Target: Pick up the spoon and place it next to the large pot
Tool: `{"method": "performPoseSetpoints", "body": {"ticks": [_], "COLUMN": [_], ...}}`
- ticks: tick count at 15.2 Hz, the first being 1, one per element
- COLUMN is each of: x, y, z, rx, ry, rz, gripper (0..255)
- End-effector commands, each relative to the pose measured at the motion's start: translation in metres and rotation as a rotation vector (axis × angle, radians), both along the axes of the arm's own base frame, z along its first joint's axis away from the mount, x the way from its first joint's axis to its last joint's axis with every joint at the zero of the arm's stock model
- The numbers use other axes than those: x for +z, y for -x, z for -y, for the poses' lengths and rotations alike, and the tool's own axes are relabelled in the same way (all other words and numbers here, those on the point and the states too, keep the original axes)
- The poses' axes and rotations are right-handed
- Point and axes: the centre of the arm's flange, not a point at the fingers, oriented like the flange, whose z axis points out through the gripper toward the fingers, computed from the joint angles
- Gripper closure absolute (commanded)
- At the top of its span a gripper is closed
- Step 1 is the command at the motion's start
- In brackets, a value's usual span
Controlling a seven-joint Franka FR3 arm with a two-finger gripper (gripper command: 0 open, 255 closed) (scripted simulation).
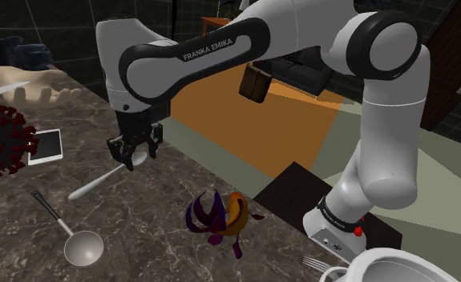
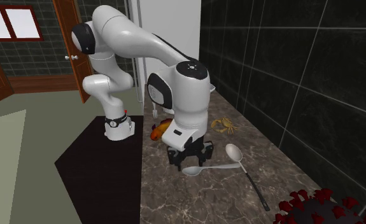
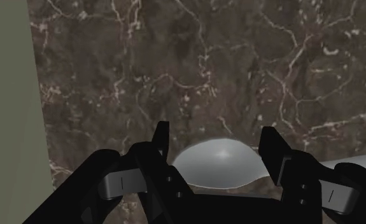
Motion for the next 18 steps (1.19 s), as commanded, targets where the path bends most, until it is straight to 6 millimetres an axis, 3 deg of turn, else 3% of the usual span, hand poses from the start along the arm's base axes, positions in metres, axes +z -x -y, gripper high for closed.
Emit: {"method": "performPoseSetpoints", "body": {"ticks": [1,18], "x": [0.011,0.101], "y": [-0.001,-0.001], "z": [0.0,0.0], "rx": [0.0,0.0], "ry": [0.0,0.0], "rz": [0.0,0.0], "gripper": [255,255]}}
